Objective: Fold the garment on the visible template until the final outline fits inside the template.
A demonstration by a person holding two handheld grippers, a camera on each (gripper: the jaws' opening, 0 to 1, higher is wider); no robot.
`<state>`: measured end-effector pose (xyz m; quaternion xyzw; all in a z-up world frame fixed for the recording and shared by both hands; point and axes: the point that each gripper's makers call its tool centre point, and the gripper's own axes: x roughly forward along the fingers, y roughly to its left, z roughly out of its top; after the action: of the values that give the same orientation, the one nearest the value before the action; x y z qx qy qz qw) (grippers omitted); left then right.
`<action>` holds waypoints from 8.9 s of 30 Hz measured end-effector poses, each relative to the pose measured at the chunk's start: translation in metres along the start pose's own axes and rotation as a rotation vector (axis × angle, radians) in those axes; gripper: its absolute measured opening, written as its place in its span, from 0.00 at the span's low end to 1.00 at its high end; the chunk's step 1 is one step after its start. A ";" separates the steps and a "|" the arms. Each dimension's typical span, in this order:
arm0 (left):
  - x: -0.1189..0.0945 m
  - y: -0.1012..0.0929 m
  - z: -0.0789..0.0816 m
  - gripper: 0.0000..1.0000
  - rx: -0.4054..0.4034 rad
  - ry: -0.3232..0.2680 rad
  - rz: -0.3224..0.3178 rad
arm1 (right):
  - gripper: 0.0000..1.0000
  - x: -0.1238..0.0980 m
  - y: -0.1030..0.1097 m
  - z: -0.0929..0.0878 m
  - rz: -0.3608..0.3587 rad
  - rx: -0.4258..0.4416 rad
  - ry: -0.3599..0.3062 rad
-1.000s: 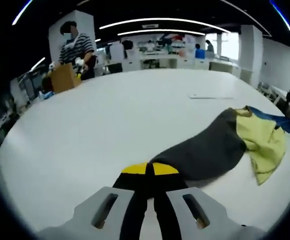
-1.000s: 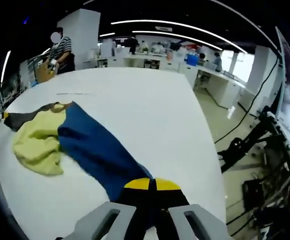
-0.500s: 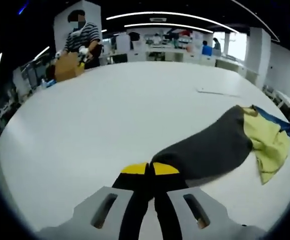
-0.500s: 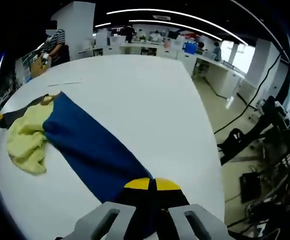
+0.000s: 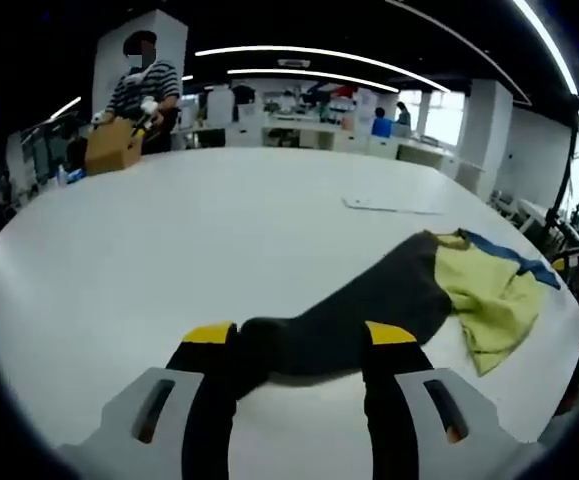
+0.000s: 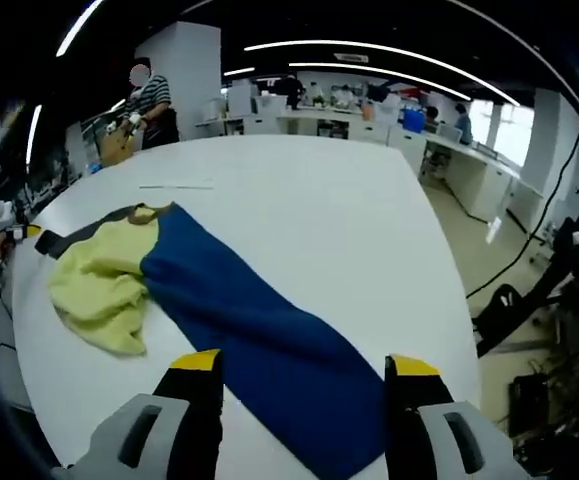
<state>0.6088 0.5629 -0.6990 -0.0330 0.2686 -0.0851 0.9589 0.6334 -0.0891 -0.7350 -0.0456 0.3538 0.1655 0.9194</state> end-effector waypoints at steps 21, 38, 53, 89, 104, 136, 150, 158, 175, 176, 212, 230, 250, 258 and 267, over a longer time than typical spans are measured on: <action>0.001 -0.110 -0.033 0.58 0.099 0.030 -0.304 | 0.67 0.000 0.117 -0.008 0.355 -0.097 -0.002; 0.028 -0.160 -0.073 0.44 0.151 0.094 -0.367 | 0.32 0.032 0.129 -0.026 0.377 -0.254 0.026; 0.045 -0.171 -0.087 0.28 0.164 0.134 -0.353 | 0.14 0.049 0.136 -0.024 0.383 -0.274 0.008; 0.017 -0.186 -0.081 0.01 0.079 0.182 -0.318 | 0.00 0.015 0.151 -0.022 0.389 -0.164 -0.020; -0.024 -0.188 -0.067 0.01 0.089 0.163 -0.346 | 0.00 -0.031 0.171 -0.035 0.387 -0.015 0.006; -0.087 -0.179 -0.084 0.01 0.078 0.204 -0.302 | 0.00 -0.090 0.227 -0.080 0.411 0.008 0.101; -0.091 -0.172 -0.160 0.01 0.020 0.450 -0.227 | 0.00 -0.087 0.216 -0.136 0.297 -0.019 0.241; -0.088 -0.168 -0.177 0.01 0.064 0.505 -0.216 | 0.00 -0.082 0.211 -0.155 0.246 -0.017 0.278; -0.089 -0.169 -0.180 0.08 0.087 0.501 -0.214 | 0.00 -0.084 0.210 -0.151 0.246 -0.043 0.237; -0.089 -0.170 -0.176 0.11 0.084 0.483 -0.219 | 0.01 -0.085 0.211 -0.150 0.261 -0.027 0.231; -0.072 -0.185 -0.088 0.91 0.177 0.094 -0.328 | 0.79 -0.068 0.076 -0.066 0.023 0.235 -0.092; -0.078 -0.200 -0.073 0.99 0.253 0.036 -0.384 | 0.59 -0.057 -0.012 -0.058 -0.218 0.357 -0.094; -0.083 -0.204 -0.065 0.93 0.290 -0.006 -0.377 | 0.26 -0.033 -0.075 -0.092 -0.408 0.452 0.020; -0.085 -0.202 -0.072 0.92 0.295 0.017 -0.379 | 0.21 -0.032 -0.074 -0.094 -0.435 0.393 0.032; -0.085 -0.201 -0.076 0.91 0.329 0.048 -0.381 | 0.08 -0.036 -0.067 -0.097 -0.438 0.375 0.063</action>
<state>0.4685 0.3792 -0.6989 0.0755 0.2627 -0.3076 0.9114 0.5687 -0.1812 -0.7858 0.0448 0.3883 -0.1069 0.9142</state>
